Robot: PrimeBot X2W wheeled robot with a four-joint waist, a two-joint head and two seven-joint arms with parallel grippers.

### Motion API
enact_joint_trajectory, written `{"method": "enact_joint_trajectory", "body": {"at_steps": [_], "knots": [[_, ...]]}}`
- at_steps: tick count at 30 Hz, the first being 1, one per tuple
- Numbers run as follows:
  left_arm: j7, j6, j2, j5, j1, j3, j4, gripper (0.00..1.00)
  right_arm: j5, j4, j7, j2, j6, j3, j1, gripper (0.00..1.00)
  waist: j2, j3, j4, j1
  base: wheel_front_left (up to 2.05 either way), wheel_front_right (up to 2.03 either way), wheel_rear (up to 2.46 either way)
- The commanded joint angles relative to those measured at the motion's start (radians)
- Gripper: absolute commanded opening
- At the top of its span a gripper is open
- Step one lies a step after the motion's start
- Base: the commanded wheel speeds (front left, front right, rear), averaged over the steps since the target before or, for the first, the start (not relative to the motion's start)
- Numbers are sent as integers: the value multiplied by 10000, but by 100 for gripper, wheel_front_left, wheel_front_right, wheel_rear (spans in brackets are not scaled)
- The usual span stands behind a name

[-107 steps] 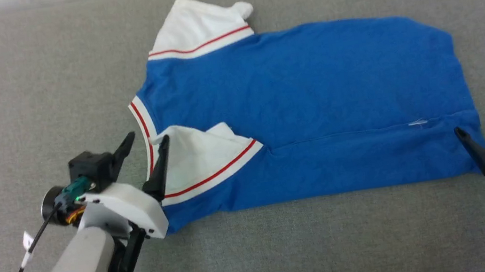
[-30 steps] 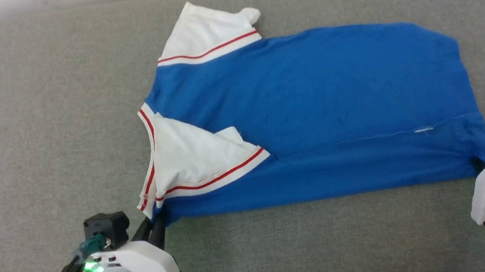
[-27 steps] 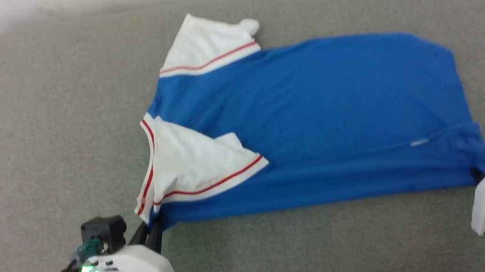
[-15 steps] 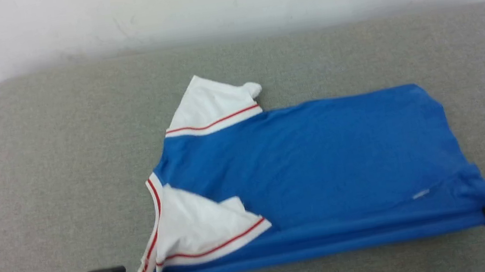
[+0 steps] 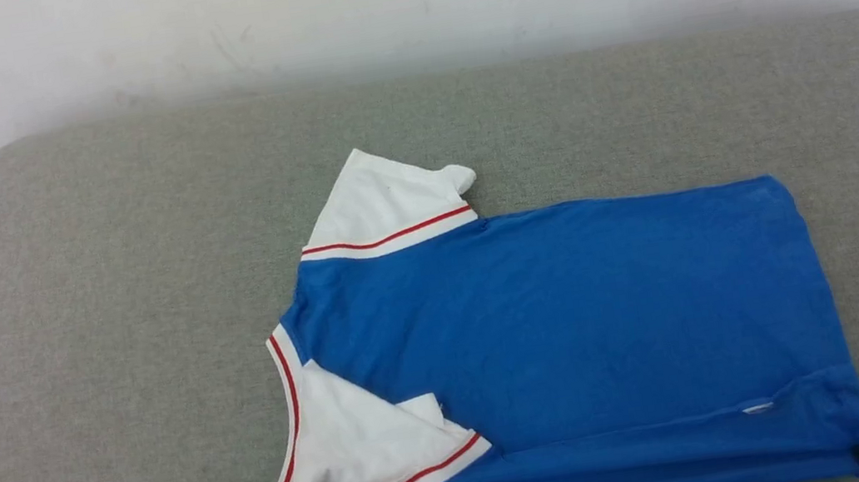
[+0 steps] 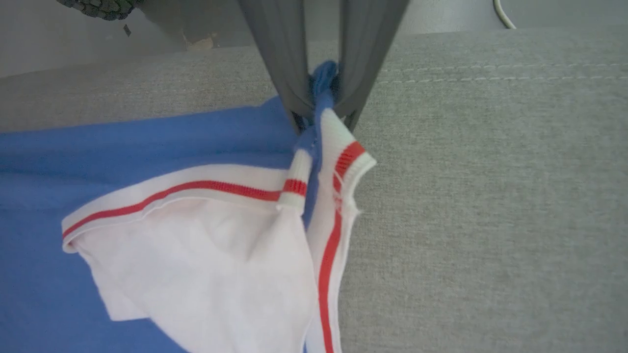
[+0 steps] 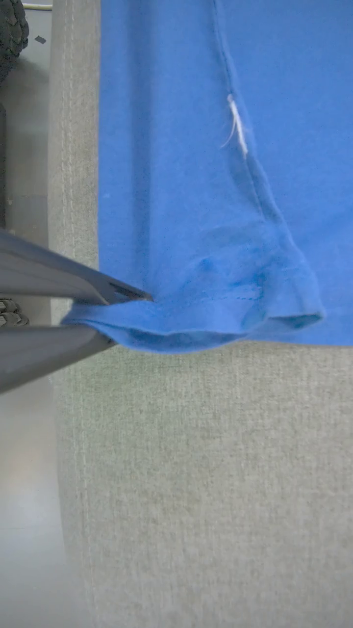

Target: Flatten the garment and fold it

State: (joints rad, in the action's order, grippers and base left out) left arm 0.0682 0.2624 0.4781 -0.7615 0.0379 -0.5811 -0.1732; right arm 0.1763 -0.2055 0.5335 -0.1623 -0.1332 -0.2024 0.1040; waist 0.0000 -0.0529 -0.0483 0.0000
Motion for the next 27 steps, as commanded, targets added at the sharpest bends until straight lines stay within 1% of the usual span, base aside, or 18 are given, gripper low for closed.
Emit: {"method": "enact_joint_trajectory", "body": {"at_steps": [1,2,3,6,9,14,15,18,20,22,25,27], "knots": [[-142,-100,-38,-29,-144,22,-226,93,11,-138,-139,-82,25,3,-41,5,0,-4,4,0,0,0,0],[-213,-158,-82,-26,-181,7,-381,100,-3,-224,-278,-107,25,41,-81,69,0,4,7,0,0,0,0],[-308,-194,-120,-20,-218,15,-508,100,-9,-301,-420,-124,25,59,-120,100,0,9,13,0,0,0,0],[-860,-221,-137,67,-375,214,-598,100,-29,-383,-887,-195,25,45,-272,100,0,75,26,0,0,0,0],[-1597,-198,-72,250,-540,484,-287,100,-113,-190,-1429,-255,25,-78,-396,100,0,177,44,0,0,0,0],[-2823,-196,61,830,-992,855,643,100,-234,707,-2730,-221,25,-208,-587,100,0,245,218,0,0,0,0],[-2959,-156,46,956,-1110,954,878,100,-305,938,-3002,-204,25,-170,-627,100,0,218,291,0,0,0,0],[-3180,-237,90,1366,-1461,1175,1439,100,-443,1594,-3633,-26,25,-11,-727,100,0,65,592,0,0,0,0],[-3219,-317,166,1599,-1757,1248,1662,100,-402,1921,-3899,120,25,111,-816,100,0,-112,860,0,0,0,0],[-2963,-473,439,1864,-2146,1103,1618,100,-301,2229,-4017,267,25,293,-905,100,0,-362,1160,0,0,0,0],[-2166,-822,855,2170,-3082,863,1485,100,-261,2715,-4112,366,25,576,-1064,100,0,-842,1621,0,0,0,0],[-1362,-1071,1202,2303,-3815,749,1246,100,-253,2977,-4191,409,25,732,-1197,100,0,-1220,1954,0,0,0,0]]}}
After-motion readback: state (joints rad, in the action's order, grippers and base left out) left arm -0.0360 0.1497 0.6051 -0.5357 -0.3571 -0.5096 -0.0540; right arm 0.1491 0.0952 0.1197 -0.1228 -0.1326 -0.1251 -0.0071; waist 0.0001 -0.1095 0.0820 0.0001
